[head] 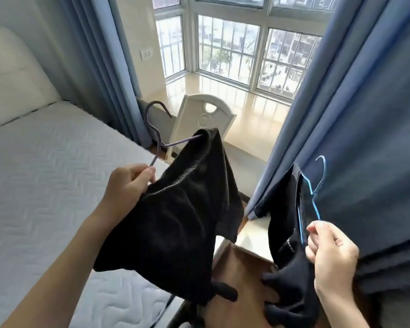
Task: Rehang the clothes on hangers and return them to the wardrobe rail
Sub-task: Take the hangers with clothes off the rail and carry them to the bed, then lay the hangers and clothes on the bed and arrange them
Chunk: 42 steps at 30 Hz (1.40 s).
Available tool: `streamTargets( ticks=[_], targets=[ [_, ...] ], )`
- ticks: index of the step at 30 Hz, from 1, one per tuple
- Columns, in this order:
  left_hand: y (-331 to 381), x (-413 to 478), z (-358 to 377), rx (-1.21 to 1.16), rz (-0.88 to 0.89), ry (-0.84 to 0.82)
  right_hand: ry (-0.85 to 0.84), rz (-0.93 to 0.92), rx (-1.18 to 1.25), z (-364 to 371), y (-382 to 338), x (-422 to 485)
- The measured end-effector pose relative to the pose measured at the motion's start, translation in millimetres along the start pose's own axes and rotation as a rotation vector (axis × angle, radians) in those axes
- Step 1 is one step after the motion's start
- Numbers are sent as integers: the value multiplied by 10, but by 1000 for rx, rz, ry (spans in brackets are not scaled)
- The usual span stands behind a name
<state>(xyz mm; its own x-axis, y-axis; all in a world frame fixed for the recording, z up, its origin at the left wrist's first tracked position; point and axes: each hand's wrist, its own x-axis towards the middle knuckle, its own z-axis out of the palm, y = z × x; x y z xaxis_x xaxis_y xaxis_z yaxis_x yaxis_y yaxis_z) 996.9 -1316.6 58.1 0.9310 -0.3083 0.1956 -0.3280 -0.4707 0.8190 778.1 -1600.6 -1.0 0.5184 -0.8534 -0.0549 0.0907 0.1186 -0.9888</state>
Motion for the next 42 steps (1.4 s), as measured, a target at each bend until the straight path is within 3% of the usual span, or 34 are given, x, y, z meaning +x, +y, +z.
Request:
streamTargets(
  ticks=[12,19,25,32,42],
  targets=[
    [-1726,1774,-1131,0,-159,49,-100,-2,-62,2687,304,479],
    [-3002,2333,-1389,64,-295,108,-239,104,-66,4319,1120,542],
    [-4306,2917,-1585,222,-397,152,-312,154,-81,5667,2205,447],
    [-6227,3459,-1356,603,-456,241,-381,143,-148,6974,4017,476],
    [-8615,3516,-481,650,-747,466,-819,-40,-455,7845,6414,612]
  ],
)
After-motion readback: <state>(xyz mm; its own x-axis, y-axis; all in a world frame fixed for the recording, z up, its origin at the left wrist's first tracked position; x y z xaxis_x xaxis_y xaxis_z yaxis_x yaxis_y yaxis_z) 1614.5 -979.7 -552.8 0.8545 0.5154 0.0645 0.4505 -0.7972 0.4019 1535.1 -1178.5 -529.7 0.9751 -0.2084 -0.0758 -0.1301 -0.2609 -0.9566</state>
